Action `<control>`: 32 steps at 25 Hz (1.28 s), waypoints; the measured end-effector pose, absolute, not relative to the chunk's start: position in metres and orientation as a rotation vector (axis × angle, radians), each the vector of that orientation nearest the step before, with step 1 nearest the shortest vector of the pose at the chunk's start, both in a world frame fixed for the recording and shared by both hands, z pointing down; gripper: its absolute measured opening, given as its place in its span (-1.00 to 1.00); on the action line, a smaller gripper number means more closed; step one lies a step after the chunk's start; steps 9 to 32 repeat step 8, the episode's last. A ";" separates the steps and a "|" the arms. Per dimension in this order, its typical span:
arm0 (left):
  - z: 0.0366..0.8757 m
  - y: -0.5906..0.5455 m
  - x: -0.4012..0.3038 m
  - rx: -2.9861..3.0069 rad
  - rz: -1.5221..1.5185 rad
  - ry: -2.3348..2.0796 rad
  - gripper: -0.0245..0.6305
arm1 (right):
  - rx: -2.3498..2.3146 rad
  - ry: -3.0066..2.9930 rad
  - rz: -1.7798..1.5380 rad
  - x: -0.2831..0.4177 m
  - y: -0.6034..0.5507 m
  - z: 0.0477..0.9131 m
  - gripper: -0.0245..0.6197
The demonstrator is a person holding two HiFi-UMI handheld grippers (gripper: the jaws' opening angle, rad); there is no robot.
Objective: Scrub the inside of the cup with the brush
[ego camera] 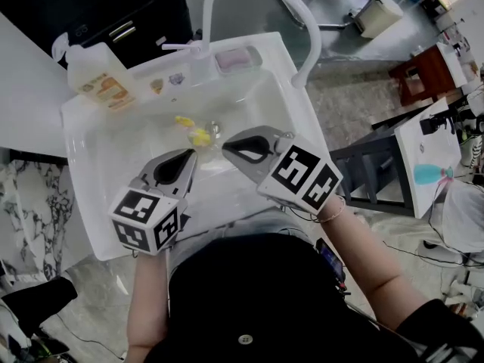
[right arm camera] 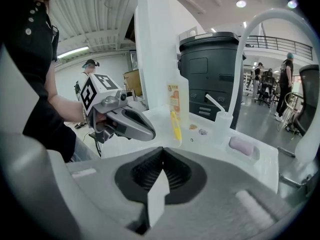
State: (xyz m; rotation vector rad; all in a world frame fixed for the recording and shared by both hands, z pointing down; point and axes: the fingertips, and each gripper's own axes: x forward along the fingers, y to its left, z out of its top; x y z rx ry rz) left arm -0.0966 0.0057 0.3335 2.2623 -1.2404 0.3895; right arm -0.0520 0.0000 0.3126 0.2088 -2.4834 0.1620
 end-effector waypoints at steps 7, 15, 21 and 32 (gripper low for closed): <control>0.330 0.007 -0.098 2.258 0.376 -1.245 -0.88 | 0.205 -2.494 0.156 -0.055 0.000 0.309 -0.93; 0.330 0.007 -0.098 2.257 0.373 -1.245 -0.88 | 0.206 -2.495 0.155 -0.056 0.000 0.308 -0.93; 0.330 0.007 -0.098 2.257 0.373 -1.245 -0.88 | 0.206 -2.495 0.155 -0.056 0.000 0.308 -0.93; 0.330 0.007 -0.098 2.257 0.373 -1.245 -0.88 | 0.206 -2.495 0.155 -0.056 0.000 0.308 -0.93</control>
